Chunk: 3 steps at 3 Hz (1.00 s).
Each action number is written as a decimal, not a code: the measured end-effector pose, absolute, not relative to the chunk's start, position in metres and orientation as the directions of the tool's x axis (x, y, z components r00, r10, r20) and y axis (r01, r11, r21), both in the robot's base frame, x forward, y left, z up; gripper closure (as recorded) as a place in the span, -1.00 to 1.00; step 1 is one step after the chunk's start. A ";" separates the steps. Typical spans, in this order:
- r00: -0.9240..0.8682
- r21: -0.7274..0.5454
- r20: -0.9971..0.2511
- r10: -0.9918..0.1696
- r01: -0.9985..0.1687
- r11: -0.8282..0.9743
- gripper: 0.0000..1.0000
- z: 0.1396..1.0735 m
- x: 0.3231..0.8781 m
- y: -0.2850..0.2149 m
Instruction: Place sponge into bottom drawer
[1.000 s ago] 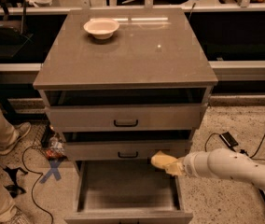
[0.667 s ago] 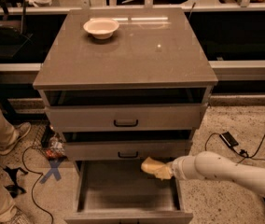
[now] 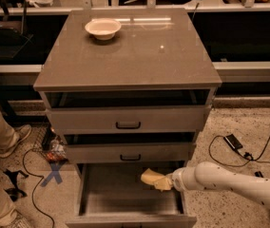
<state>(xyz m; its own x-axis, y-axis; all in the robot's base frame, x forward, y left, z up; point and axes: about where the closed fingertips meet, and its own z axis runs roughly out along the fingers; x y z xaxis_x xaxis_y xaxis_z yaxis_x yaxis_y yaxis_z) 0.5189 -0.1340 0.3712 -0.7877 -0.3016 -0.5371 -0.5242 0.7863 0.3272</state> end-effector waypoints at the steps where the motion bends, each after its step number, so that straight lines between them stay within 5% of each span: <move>1: -0.788 0.361 -0.516 -0.335 -0.555 0.749 1.00 0.313 0.516 -0.117; 2: -0.802 0.401 -0.473 -0.365 -0.564 0.722 1.00 0.245 0.514 -0.098; 3: -0.818 0.449 -0.451 -0.358 -0.554 0.701 0.48 0.195 0.522 -0.069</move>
Offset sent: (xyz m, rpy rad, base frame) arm -0.0077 0.0572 -0.2079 0.0407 0.1645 0.1483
